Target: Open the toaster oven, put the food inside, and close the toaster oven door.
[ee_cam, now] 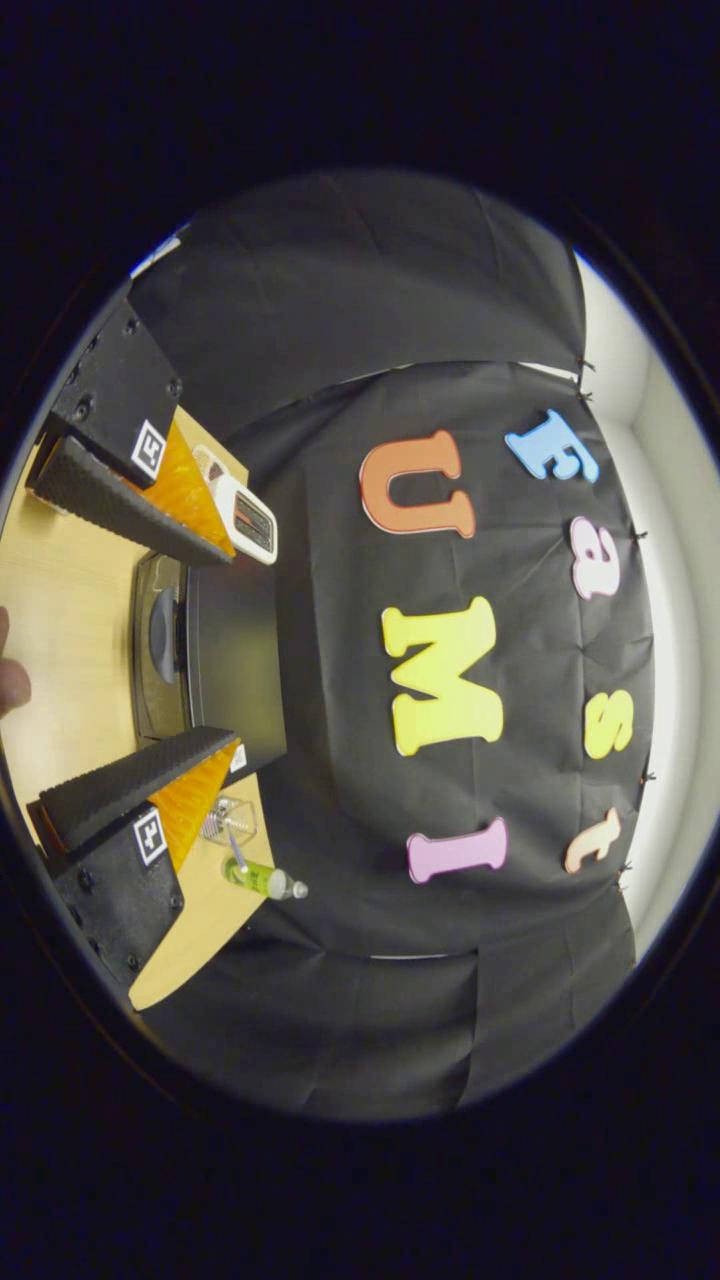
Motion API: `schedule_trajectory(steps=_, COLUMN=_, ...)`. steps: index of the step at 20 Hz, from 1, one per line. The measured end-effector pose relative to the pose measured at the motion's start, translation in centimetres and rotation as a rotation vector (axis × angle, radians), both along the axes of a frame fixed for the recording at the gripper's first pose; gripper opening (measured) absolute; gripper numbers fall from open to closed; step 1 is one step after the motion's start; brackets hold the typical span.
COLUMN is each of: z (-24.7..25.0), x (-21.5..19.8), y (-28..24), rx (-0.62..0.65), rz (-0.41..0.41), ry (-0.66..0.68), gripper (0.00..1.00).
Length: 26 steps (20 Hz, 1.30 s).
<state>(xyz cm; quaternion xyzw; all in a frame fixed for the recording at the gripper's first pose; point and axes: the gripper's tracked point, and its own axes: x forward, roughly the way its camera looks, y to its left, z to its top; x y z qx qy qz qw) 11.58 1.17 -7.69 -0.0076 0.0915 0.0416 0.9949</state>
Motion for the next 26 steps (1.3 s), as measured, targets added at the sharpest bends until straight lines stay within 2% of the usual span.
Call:
schedule_trajectory(steps=7, z=-6.3, x=7.1, y=0.7, rx=0.012, rz=-0.037, ry=0.072, gripper=1.0)
schedule_trajectory(steps=13, z=-12.1, x=11.2, y=0.7, rx=-0.021, rz=-0.068, ry=0.139, gripper=1.0)
schedule_trajectory(steps=20, z=-15.5, x=13.0, y=-0.3, rx=-0.026, rz=-0.097, ry=0.181, gripper=1.0)
schedule_trajectory(steps=26, z=-15.8, x=12.6, y=-0.1, rx=-0.037, rz=-0.05, ry=0.163, gripper=1.0)
